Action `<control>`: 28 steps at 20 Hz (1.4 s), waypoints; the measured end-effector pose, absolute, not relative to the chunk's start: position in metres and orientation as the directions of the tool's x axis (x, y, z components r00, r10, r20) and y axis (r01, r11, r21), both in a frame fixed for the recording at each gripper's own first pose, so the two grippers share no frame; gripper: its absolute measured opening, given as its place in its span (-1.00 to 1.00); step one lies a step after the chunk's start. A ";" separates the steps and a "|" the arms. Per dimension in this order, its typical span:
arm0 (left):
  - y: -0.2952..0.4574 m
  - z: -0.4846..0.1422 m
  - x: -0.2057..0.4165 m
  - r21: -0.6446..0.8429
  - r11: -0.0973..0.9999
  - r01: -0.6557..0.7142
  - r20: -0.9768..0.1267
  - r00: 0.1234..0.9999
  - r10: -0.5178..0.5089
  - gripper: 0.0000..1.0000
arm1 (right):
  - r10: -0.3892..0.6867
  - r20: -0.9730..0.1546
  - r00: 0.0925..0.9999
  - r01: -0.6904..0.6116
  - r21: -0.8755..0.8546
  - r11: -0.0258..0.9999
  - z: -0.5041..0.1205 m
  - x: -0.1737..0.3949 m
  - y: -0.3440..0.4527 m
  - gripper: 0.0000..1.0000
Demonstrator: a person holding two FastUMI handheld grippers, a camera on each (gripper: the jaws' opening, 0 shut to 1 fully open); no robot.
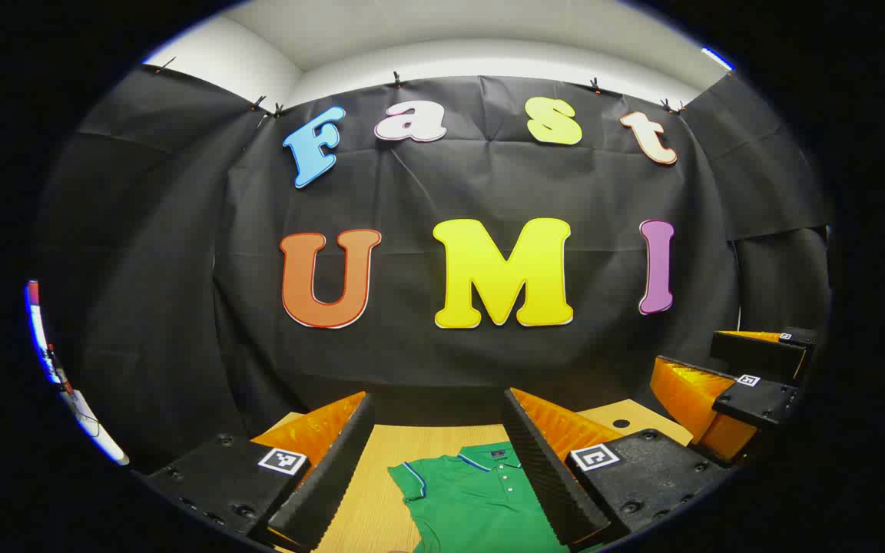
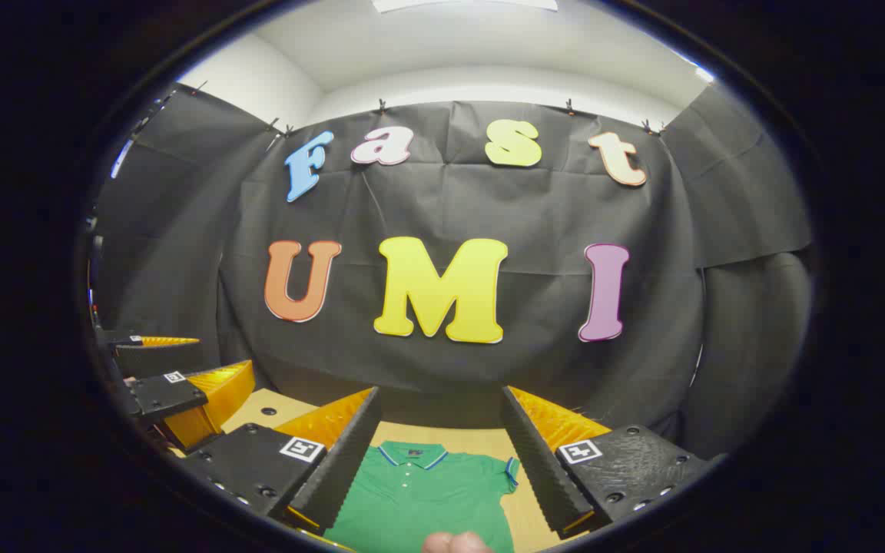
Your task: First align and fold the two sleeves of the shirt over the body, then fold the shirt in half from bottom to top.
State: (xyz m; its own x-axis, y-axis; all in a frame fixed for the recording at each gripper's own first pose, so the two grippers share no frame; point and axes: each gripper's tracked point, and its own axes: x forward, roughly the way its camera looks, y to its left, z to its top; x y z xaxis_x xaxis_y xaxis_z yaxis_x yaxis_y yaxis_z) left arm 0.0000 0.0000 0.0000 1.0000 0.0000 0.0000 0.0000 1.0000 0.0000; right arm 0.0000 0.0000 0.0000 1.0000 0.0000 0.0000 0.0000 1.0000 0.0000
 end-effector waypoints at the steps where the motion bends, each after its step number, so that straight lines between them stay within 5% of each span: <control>1: -0.001 0.000 0.000 0.000 1.000 0.002 0.000 1.000 -0.002 1.00 | -0.004 0.000 1.000 0.004 0.002 1.000 0.001 0.000 -0.001 0.89; 17: -0.014 0.000 0.011 0.003 1.000 0.002 0.007 1.000 -0.002 1.00 | -0.026 -0.011 1.000 0.026 0.002 1.000 -0.007 0.014 -0.024 0.93; 28: -0.020 0.000 0.029 0.025 1.000 -0.012 0.012 1.000 0.012 1.00 | -0.060 -0.127 0.990 0.059 -0.011 0.998 -0.064 0.059 -0.078 0.93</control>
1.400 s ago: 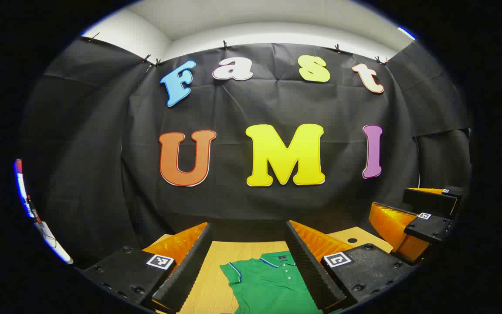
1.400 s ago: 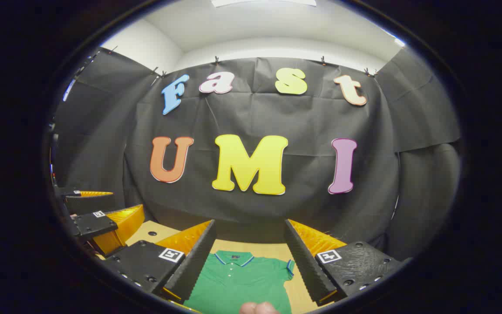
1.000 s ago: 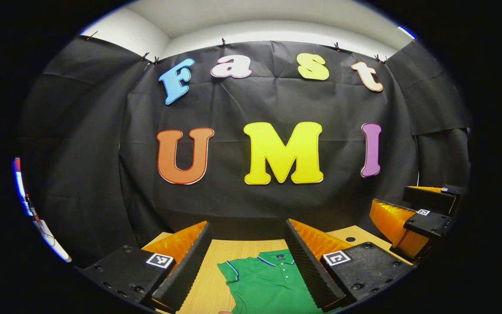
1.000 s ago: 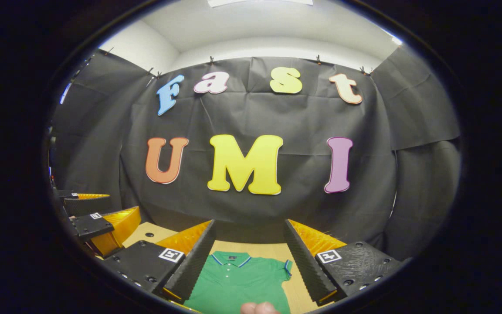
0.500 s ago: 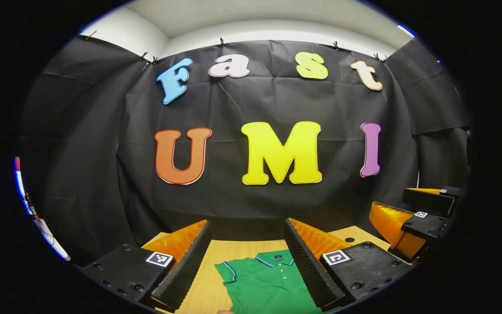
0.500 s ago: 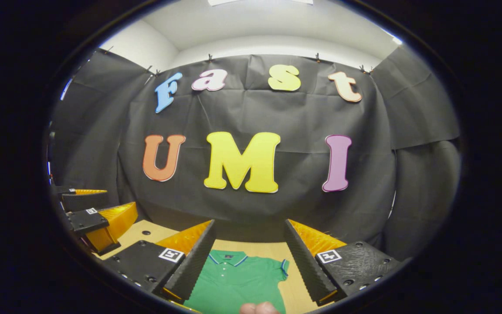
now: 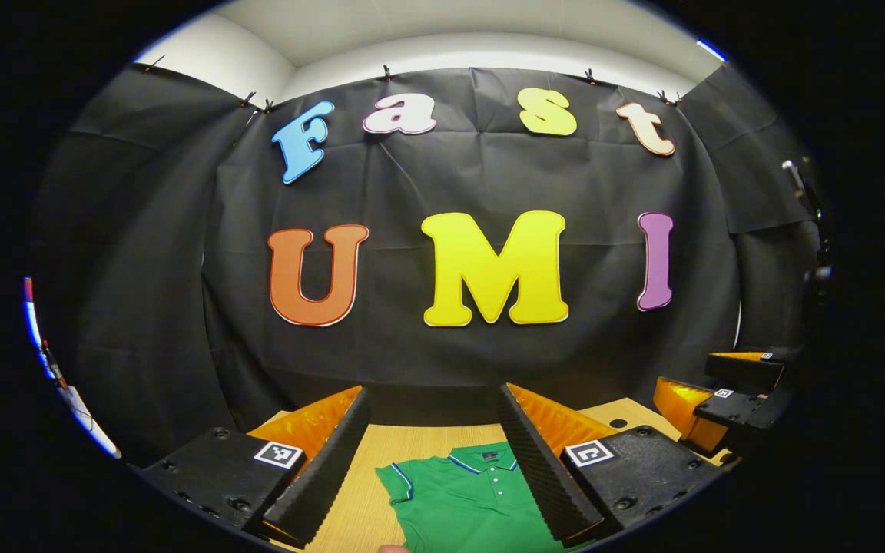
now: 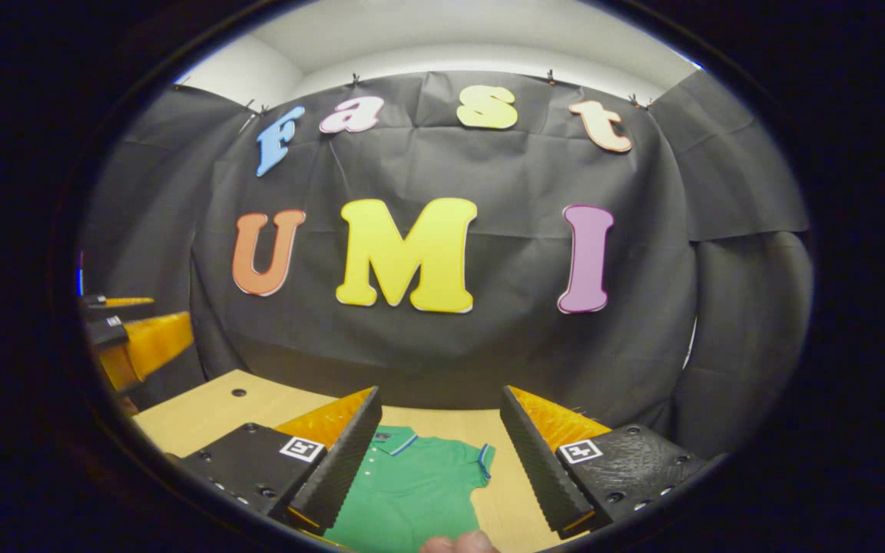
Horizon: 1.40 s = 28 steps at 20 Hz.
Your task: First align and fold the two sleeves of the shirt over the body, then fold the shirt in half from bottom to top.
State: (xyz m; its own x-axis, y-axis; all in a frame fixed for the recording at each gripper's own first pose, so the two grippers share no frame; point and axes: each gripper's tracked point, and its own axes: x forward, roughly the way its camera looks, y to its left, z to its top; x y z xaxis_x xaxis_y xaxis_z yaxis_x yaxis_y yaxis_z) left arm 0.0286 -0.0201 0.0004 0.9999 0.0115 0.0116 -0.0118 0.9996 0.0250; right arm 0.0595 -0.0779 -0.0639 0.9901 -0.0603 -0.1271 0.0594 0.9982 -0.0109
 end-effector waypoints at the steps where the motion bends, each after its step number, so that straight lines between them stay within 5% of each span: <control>1: -0.022 -0.002 0.032 0.023 1.000 -0.013 0.007 1.000 0.013 1.00 | -0.063 -0.159 0.985 0.060 -0.024 0.998 -0.082 0.072 -0.087 0.93; 9: -0.029 -0.015 0.054 0.001 0.999 -0.044 -0.041 0.998 0.044 1.00 | -0.052 -0.426 0.903 0.040 -0.037 0.999 -0.214 0.148 -0.134 0.94; 22: -0.038 -0.040 0.089 0.008 0.997 -0.074 -0.114 0.991 0.075 1.00 | -0.010 -0.692 0.722 0.003 -0.011 1.000 -0.385 0.225 -0.162 0.81; 24: -0.038 -0.043 0.093 0.014 0.997 -0.073 -0.118 0.990 0.074 1.00 | 0.011 -0.726 0.687 0.012 0.026 1.000 -0.396 0.225 -0.161 0.69; 26: -0.038 -0.047 0.097 0.014 0.997 -0.073 -0.130 0.989 0.074 1.00 | -0.020 -0.747 0.665 0.055 0.021 0.998 -0.403 0.230 -0.172 0.27; 27: -0.038 -0.049 0.098 0.011 0.997 -0.073 -0.135 0.988 0.074 1.00 | -0.006 -0.749 0.663 0.065 0.049 0.997 -0.402 0.233 -0.170 -0.24; 28: -0.040 -0.051 0.100 0.009 0.997 -0.072 -0.141 0.987 0.073 1.00 | -0.006 -0.753 0.658 0.076 0.058 0.995 -0.403 0.234 -0.170 -0.35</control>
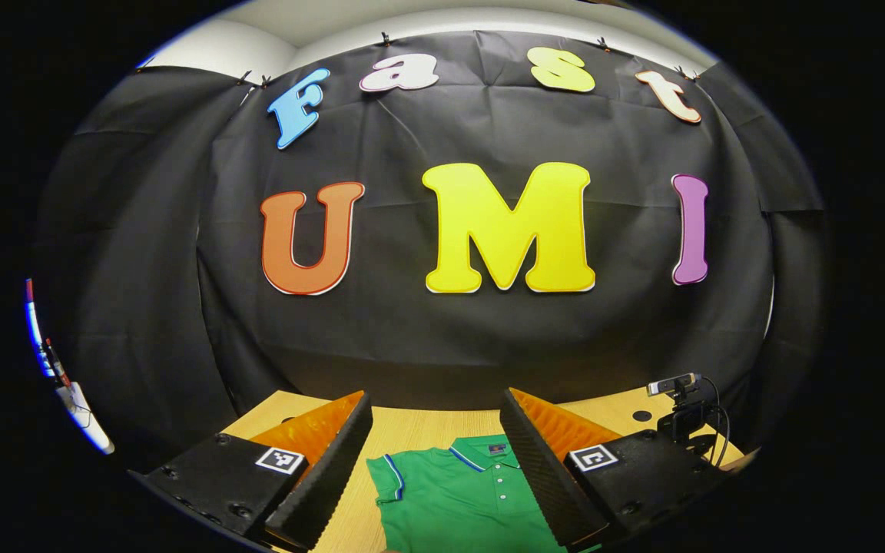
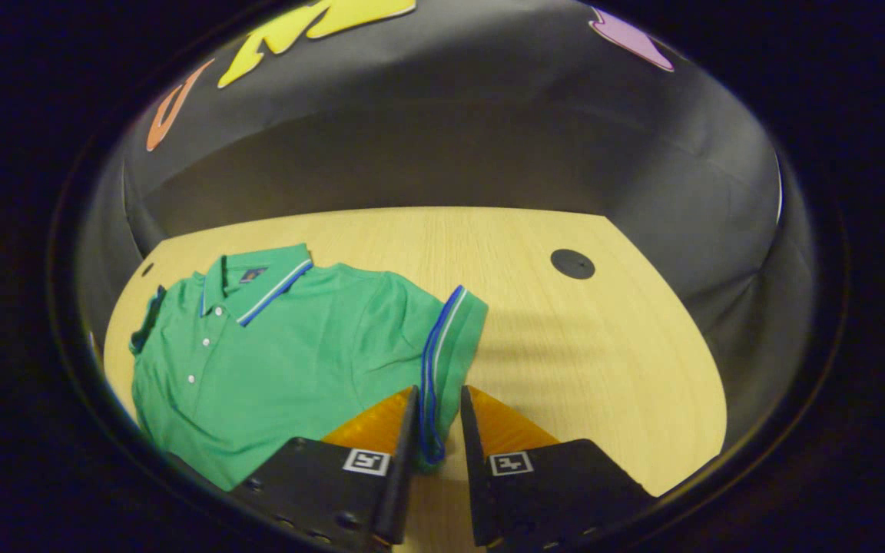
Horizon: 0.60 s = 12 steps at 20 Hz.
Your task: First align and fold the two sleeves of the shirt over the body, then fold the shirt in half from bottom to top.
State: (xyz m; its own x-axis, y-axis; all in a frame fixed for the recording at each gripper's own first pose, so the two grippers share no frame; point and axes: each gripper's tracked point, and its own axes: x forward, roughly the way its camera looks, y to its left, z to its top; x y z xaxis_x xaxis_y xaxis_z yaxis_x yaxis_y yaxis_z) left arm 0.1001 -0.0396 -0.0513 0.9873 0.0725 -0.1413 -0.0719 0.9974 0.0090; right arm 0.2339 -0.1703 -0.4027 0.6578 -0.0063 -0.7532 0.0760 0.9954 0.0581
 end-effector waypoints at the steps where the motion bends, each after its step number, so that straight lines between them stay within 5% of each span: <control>1: -0.039 -0.053 0.101 0.007 0.998 -0.070 -0.145 0.987 0.070 1.00 | -0.011 -0.755 0.656 0.084 0.058 0.995 -0.401 0.235 -0.173 -0.63; 2: -0.041 -0.054 0.102 0.004 0.998 -0.067 -0.148 0.987 0.067 1.00 | -0.005 -0.758 0.653 0.084 0.066 0.994 -0.404 0.239 -0.172 -0.91; 4: -0.043 -0.053 0.103 0.004 0.998 -0.059 -0.147 0.987 0.059 1.00 | 0.003 -0.753 0.658 0.085 0.078 0.993 -0.398 0.237 -0.172 -1.00; 12: -0.033 -0.054 0.093 -0.017 0.996 -0.084 -0.150 0.985 0.080 1.00 | 0.044 -0.669 0.742 0.048 0.118 0.992 -0.322 0.245 -0.133 -1.00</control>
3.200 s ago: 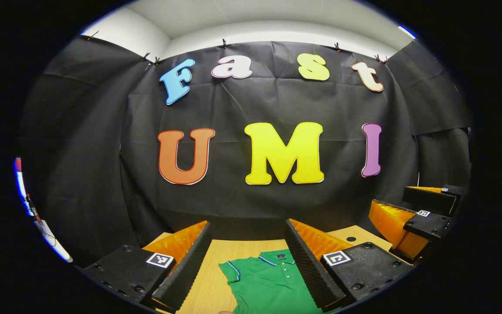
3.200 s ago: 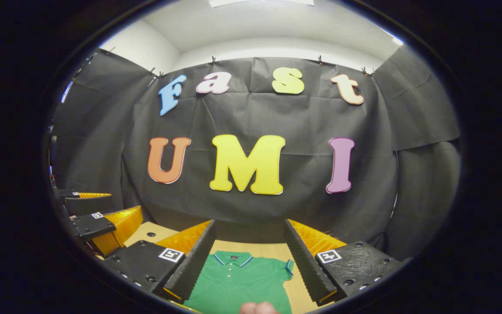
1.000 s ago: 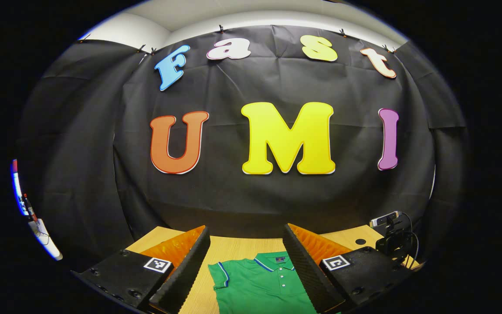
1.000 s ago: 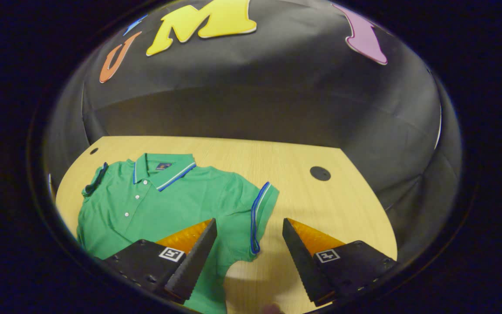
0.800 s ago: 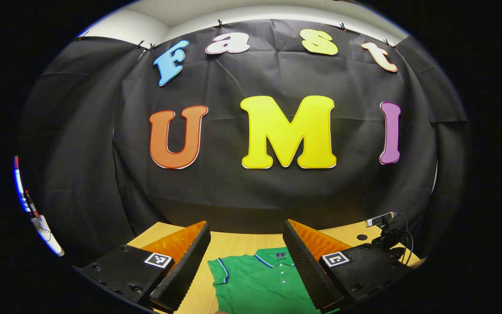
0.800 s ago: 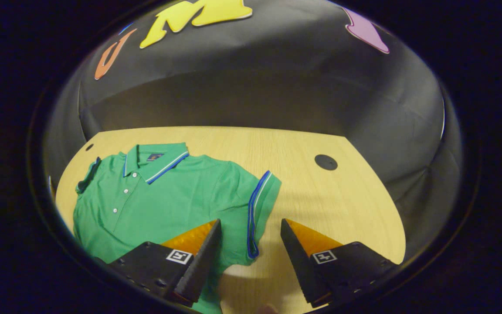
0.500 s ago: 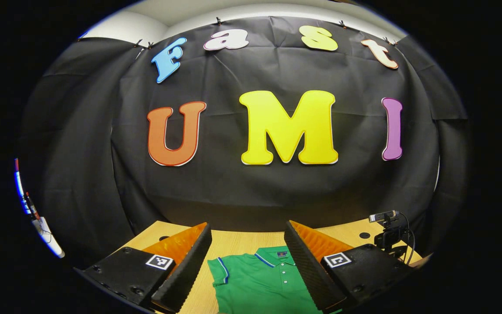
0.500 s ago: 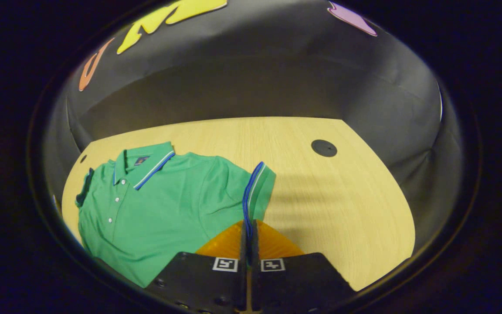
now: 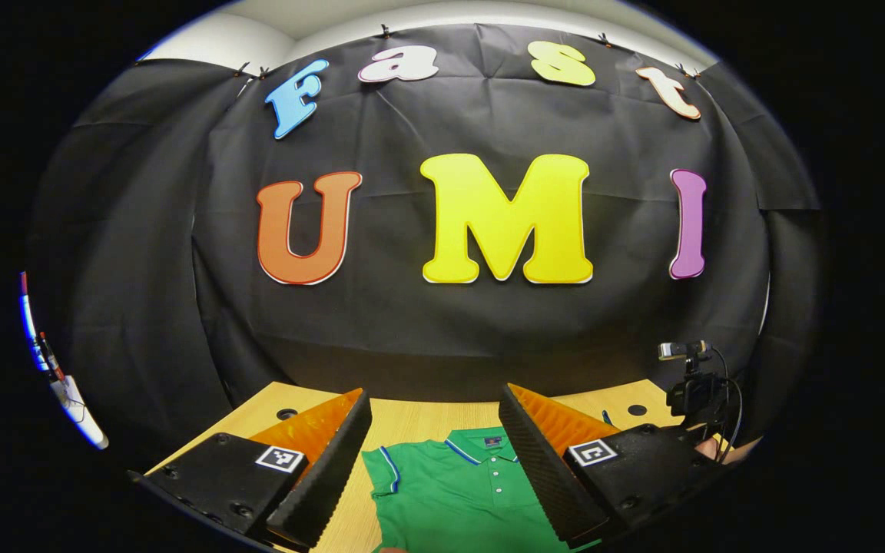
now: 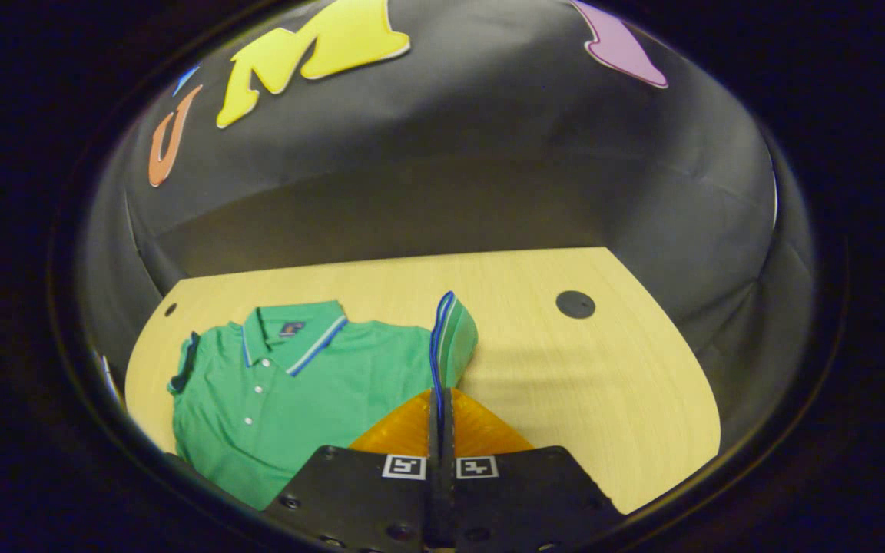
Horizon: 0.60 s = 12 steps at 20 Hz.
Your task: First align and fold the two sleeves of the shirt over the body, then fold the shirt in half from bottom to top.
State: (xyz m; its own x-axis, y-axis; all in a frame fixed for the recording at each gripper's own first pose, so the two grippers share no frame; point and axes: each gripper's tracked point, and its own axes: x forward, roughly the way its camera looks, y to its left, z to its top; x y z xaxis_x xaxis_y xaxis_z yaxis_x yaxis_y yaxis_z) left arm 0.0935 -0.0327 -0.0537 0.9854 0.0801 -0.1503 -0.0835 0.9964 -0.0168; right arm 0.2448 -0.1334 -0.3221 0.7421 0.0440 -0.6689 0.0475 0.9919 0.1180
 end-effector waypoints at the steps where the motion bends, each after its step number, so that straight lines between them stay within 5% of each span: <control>1: -0.029 -0.053 0.091 -0.021 0.996 -0.091 -0.150 0.985 0.087 1.00 | 0.055 -0.663 0.747 0.034 0.121 0.992 -0.315 0.246 -0.121 -1.00; 12: 0.034 -0.054 0.049 0.004 0.976 -0.217 -0.172 0.961 0.214 1.00 | 0.141 -0.711 0.689 -0.069 0.129 0.989 -0.341 0.256 0.013 -1.00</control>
State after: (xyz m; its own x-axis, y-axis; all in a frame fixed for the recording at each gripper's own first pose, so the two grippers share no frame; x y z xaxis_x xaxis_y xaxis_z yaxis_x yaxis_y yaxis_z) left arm 0.0492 0.0337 -0.0543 0.9615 0.2140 -0.1724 -0.2167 0.9762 0.0038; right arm 0.2556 0.0126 -0.3408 0.6894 0.1411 -0.7105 -0.0692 0.9892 0.1293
